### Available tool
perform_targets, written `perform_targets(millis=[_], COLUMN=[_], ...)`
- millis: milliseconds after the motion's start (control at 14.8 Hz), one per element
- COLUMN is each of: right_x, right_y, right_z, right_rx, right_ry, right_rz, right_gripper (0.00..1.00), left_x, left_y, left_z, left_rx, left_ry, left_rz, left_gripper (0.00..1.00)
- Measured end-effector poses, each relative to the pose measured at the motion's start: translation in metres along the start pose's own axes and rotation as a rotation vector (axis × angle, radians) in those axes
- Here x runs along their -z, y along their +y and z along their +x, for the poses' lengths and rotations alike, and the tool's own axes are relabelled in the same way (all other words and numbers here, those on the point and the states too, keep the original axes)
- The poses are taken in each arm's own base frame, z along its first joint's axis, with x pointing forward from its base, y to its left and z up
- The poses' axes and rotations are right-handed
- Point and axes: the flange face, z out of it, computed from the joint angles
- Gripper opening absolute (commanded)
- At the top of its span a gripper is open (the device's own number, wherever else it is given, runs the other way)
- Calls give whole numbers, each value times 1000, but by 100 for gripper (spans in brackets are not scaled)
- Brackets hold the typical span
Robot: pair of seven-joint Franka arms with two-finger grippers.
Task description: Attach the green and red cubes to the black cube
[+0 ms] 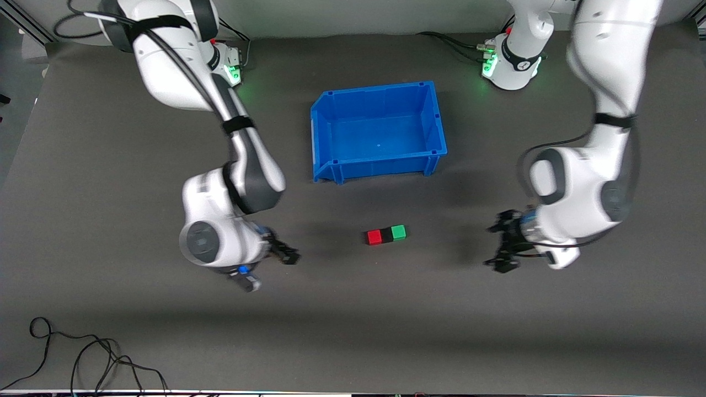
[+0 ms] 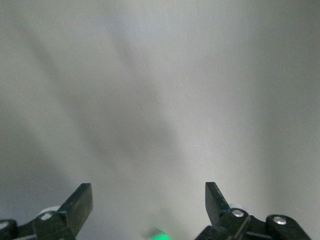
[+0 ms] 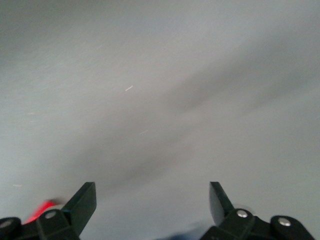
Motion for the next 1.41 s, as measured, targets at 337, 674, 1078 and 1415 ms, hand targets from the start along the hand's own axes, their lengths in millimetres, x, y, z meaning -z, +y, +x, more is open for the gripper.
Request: perform_targets(millis=[337, 674, 1078, 1415], right_x=[70, 117, 171, 201], right_y=[70, 59, 75, 129], right_z=[27, -34, -62, -30], right_rx=[223, 332, 379, 468], right_ry=[13, 90, 187, 157], right_rz=[-29, -150, -194, -118], right_gripper=[100, 100, 98, 99], left_x=[92, 160, 218, 257], left_y=[-26, -20, -17, -25], left_z=[37, 23, 11, -12], left_rx=[-330, -583, -999, -1139], left_ry=[-1, -52, 2, 55], left_rz=[149, 213, 222, 215], left_gripper=[100, 100, 100, 100])
